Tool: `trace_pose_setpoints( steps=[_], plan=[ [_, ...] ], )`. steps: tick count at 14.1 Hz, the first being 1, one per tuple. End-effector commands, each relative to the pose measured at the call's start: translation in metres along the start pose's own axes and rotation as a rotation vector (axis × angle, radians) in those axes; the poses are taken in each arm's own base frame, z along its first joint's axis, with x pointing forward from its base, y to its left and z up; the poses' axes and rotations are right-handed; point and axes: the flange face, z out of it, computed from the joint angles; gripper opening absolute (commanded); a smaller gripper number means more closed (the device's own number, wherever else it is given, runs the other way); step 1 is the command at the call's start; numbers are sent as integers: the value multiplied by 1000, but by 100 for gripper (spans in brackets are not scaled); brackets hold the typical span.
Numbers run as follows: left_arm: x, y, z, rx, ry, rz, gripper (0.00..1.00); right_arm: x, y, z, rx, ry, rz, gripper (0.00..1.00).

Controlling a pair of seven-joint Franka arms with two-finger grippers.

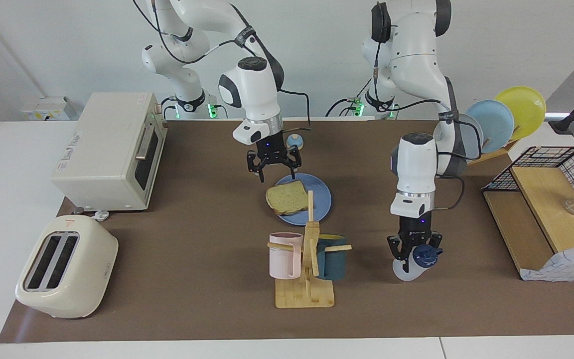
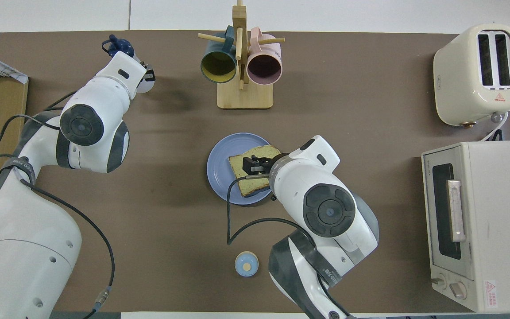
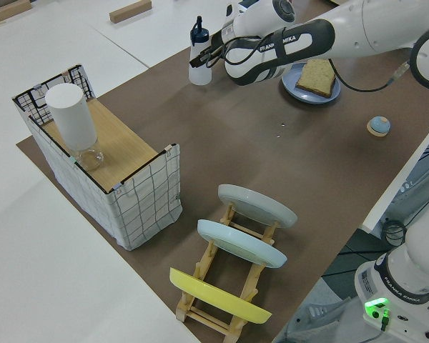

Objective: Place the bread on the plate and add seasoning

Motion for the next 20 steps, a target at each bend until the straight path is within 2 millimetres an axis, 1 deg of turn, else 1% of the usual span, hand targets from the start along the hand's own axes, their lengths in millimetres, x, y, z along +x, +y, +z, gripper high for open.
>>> trace_pose_setpoints(
  steps=[1, 3, 5, 7, 9, 10, 12, 14, 16, 17, 19, 20],
  plan=[
    [12, 2, -25, -13, -56, 24, 0, -1, -3, -6, 7, -11, -15, 100],
    [14, 13, -41, -24, -107, 37, 0, -4, -9, -8, 16, -5, -37, 100],
    [18, 18, -55, -36, -138, 45, 0, -4, -8, -6, 12, -9, -94, 100],
    [21, 21, -68, -43, -172, 56, 0, -1, -6, -10, 20, -36, -49, 100],
    [26, 19, -83, -46, -192, 61, 0, 22, -14, -35, 78, -140, 68, 100],
    [27, 18, -87, -47, -205, 62, 0, 34, -17, -49, 98, -177, 89, 100],
    [28, 23, -97, -63, -225, 81, 0, 60, -6, -69, 133, -233, 170, 100],
    [31, 22, -111, -82, -261, 106, 0, 76, -1, -90, 213, -284, 261, 100],
    [36, 16, -137, -128, -312, 135, 0, 81, 3, -109, 255, -330, 296, 100],
    [37, 16, -149, -148, -331, 157, 0, 85, 10, -119, 290, -346, 328, 100],
    [39, 11, -177, -180, -374, 209, 0, 90, 15, -129, 410, -405, 435, 100],
    [38, 9, -190, -202, -401, 241, 0, 88, 13, -128, 430, -417, 453, 100]
  ],
)
